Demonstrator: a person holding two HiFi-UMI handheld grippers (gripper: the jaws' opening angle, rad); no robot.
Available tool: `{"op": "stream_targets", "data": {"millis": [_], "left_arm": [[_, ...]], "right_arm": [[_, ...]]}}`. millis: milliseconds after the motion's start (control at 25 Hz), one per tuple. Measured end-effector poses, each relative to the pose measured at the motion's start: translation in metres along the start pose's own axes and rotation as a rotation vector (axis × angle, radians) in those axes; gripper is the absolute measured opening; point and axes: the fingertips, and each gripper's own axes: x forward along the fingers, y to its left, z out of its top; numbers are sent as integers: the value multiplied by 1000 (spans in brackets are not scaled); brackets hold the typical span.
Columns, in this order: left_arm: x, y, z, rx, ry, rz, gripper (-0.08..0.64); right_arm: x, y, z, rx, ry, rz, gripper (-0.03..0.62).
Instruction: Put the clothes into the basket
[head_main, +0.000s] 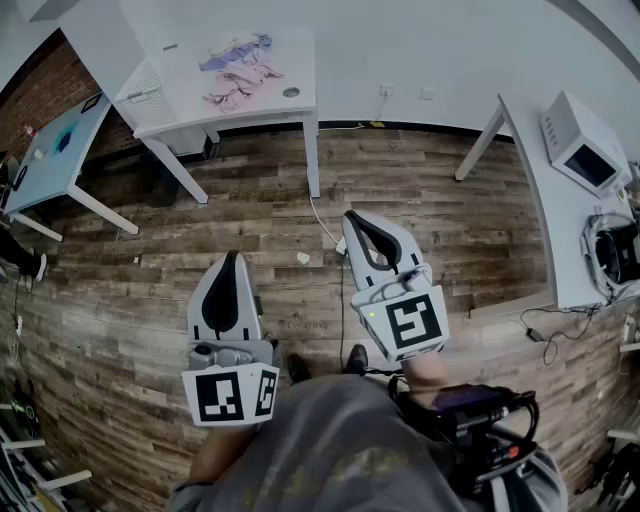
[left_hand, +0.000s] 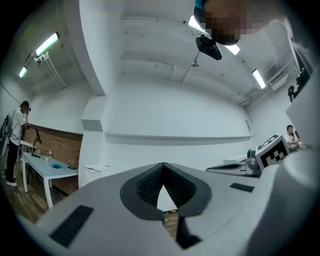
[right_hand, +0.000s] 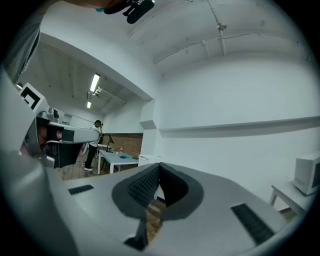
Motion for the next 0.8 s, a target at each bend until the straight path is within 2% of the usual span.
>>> {"op": "stream_targets", "data": {"millis": [360,520,680,800], "left_arm": [[11,-32,-11,6,29,3,8],[14,-52,-26,-12,60,10,8],[22,-55,-38,-29,96,22,8],[30,-42,-47,-38,111,38,8]], "right_arm": [[-15,-28,-17,39,16,13,8],[-22,-40,-30,65,11,54,8],[-20,-53,-54,142,68,70,8],[-10,-52,-71,148,120,75,8]]}}
